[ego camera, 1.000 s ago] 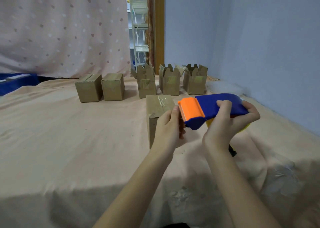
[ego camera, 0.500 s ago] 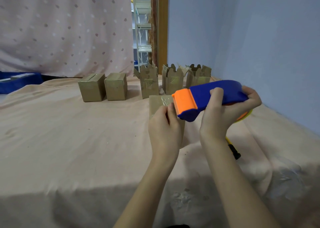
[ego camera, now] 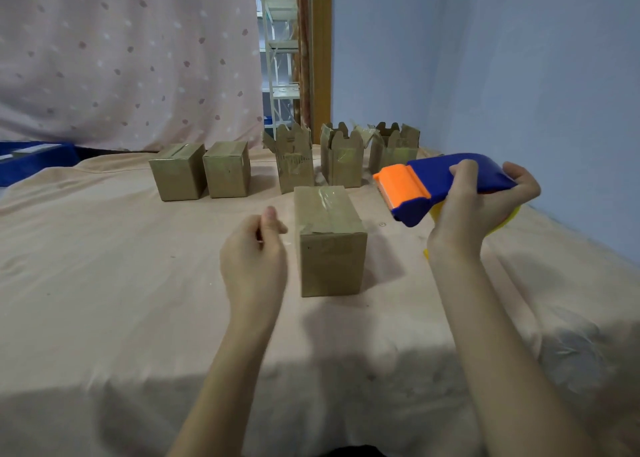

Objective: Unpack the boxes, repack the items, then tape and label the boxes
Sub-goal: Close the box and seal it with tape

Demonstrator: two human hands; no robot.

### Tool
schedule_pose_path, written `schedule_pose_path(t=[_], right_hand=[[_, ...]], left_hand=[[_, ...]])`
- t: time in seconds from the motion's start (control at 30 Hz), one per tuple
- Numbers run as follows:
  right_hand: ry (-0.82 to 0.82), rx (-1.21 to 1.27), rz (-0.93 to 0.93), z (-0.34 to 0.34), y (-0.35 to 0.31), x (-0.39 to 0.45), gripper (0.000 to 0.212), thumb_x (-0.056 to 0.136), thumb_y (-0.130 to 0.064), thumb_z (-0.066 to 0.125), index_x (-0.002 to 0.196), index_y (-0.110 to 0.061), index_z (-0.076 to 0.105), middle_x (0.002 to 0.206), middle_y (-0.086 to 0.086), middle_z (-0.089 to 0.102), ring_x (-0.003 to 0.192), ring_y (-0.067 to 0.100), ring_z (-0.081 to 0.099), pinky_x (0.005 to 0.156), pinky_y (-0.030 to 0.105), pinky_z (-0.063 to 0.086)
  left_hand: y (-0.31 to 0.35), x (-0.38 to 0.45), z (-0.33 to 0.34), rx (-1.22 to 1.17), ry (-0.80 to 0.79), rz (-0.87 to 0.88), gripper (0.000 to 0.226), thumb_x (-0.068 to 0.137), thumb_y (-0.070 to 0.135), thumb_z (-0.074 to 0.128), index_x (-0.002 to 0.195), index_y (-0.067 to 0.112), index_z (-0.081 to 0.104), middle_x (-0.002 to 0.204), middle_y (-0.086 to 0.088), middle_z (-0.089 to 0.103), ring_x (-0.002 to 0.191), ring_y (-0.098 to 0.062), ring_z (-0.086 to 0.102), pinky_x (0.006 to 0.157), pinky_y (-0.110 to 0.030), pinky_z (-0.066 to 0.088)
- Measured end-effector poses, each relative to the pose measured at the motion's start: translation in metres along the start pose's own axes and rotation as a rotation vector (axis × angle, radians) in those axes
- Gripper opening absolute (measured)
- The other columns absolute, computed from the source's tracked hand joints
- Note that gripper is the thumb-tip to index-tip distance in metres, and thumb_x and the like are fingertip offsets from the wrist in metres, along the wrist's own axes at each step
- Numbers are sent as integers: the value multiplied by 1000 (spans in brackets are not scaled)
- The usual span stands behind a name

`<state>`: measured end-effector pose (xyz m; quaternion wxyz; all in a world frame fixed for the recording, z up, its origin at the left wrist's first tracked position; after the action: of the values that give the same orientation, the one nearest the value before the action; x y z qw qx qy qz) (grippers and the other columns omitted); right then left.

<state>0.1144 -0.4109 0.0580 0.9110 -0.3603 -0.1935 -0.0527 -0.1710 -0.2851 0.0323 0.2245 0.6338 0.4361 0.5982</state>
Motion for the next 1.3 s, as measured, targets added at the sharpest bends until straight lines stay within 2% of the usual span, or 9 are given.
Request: schedule_pose_path(t=[0.07,0.17,0.27,0.43,0.63,0.8,1.0,1.13,1.3], right_hand=[[-72,-92,-136,-2,-12,7,45,72,-6,59,107,-11,31,115,9,39,89,19,53,61,17,47],[-246,-204,-311,5,-22,0,50,72,3,59,110,-8,29,114,-3,36,93,10,51,66,17,46],[-290,-236,-384,6,-27,-6,56,71,10,62,112,-6,28,115,-7,34,95,-6,50,67,12,46],[-364,-301,-477,15,-33,-9,62,70,16,66,114,-5,27,114,-10,34,102,-12,48,69,9,46],[-340,-313,-467,13,-29,-1,59,71,13,64,112,-6,27,113,-10,35,101,-11,50,68,10,47],[-292,-267,-443,5,-26,10,51,70,-4,61,109,-12,29,115,-7,34,99,11,49,69,16,47],[-186,-233,-321,-9,-10,25,44,71,-8,60,103,-18,31,112,-1,38,94,25,53,66,26,50],[-170,-277,-337,-27,-9,32,46,70,-9,60,104,-14,30,113,-3,36,94,15,50,67,19,46],[-331,-393,-445,-14,-14,24,54,71,-3,64,111,-11,28,115,-10,34,101,4,49,69,14,47]], left_hand=[[-15,8,1,-27,-112,-69,41,100,28,45,62,18,59,51,4,46,46,-11,44,54,-28,36],[-28,9,5,-9,-201,-144,43,97,35,49,61,18,65,50,5,51,44,-10,47,56,-29,39],[-36,10,10,16,-220,-189,47,91,50,54,57,21,68,46,8,55,49,-15,50,60,-34,44],[-34,16,20,85,-261,-184,45,93,47,52,58,24,67,50,7,57,52,-12,51,59,-30,40],[-26,23,24,306,-221,-122,48,98,45,44,59,21,61,56,2,55,56,-13,52,50,-27,30],[-22,22,22,388,-220,-24,48,100,42,39,59,22,57,54,4,52,57,-13,49,49,-28,28],[-11,18,11,465,-128,99,47,100,40,37,65,17,58,55,4,51,61,-21,48,52,-32,31],[-31,32,5,379,-207,18,47,99,40,43,60,18,57,56,2,55,58,-17,51,53,-31,34],[-51,33,21,293,-334,-47,49,96,45,47,57,19,62,50,5,55,48,-7,49,53,-29,35]])
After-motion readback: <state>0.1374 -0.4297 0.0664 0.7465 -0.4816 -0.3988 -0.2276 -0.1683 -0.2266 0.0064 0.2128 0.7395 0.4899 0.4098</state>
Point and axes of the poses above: each hand's wrist, its own x-axis towards the middle knuckle, its own z-axis out of the palm, y = z × x, the point moved 10 cm from there along x, towards the middle knuckle
